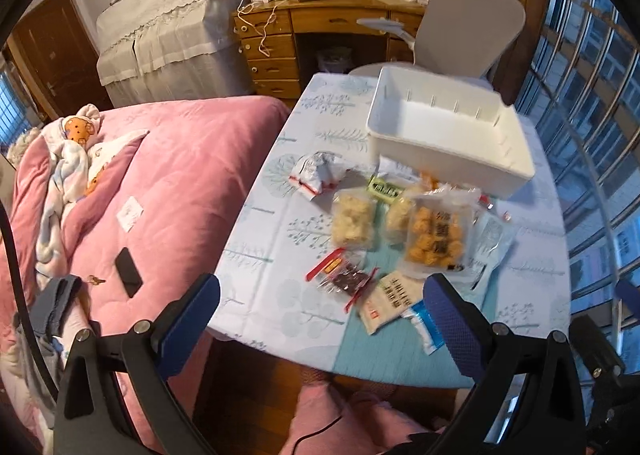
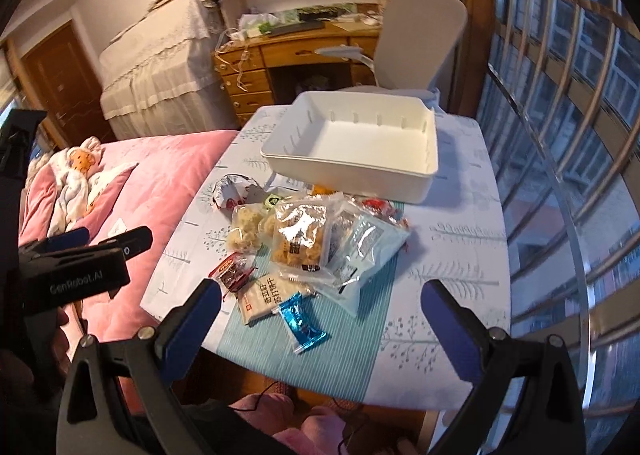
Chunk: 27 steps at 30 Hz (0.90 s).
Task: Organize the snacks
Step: 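Move both tools toward the snack pile on the table, then grasp the red chocolate packet with the left tool while the right tool grasps the blue candy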
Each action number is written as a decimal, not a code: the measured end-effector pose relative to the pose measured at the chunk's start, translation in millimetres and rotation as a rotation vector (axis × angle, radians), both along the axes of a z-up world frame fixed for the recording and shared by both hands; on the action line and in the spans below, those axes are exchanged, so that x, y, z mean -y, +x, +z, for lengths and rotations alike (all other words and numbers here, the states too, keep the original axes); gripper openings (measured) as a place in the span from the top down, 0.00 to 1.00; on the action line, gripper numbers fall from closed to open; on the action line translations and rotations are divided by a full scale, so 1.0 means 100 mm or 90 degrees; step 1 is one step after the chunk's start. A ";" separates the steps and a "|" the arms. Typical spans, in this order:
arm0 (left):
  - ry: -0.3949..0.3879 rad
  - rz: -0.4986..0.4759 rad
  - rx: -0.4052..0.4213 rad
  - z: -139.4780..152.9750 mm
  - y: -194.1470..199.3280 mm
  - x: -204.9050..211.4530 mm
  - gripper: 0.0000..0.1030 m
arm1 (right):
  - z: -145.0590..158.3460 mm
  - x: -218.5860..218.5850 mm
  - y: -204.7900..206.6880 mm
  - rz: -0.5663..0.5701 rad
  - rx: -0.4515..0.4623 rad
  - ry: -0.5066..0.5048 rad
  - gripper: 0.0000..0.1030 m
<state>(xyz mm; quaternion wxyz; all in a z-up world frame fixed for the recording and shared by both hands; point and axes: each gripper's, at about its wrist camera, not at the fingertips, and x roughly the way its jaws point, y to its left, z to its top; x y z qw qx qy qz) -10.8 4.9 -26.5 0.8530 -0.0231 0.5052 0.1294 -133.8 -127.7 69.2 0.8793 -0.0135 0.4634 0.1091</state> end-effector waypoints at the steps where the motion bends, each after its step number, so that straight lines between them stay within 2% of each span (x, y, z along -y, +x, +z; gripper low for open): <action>1: 0.001 -0.007 -0.007 -0.03 0.00 -0.01 0.02 | -0.02 0.00 0.00 0.006 0.004 -0.005 0.02; 5: 0.030 -0.034 -0.022 -0.13 -0.03 0.00 0.02 | -0.14 0.03 0.01 0.021 0.025 -0.012 0.02; 7: 0.041 -0.055 -0.039 -0.19 -0.03 0.01 0.02 | -0.22 0.02 0.01 0.034 0.044 -0.036 0.02; 12: -0.011 -0.069 -0.078 -0.39 -0.01 -0.08 0.02 | -0.47 0.02 0.05 0.053 0.036 -0.051 0.02; 17: -0.040 -0.090 -0.110 -0.66 0.09 -0.13 0.02 | -0.72 -0.04 0.05 0.092 0.028 -0.068 0.02; 23: -0.081 -0.150 -0.143 -0.93 0.36 -0.19 0.02 | -0.99 -0.20 0.13 0.151 -0.004 -0.085 0.02; 27: -0.094 -0.201 -0.168 -1.12 0.59 -0.21 0.02 | -1.18 -0.30 0.23 0.168 -0.050 -0.088 0.02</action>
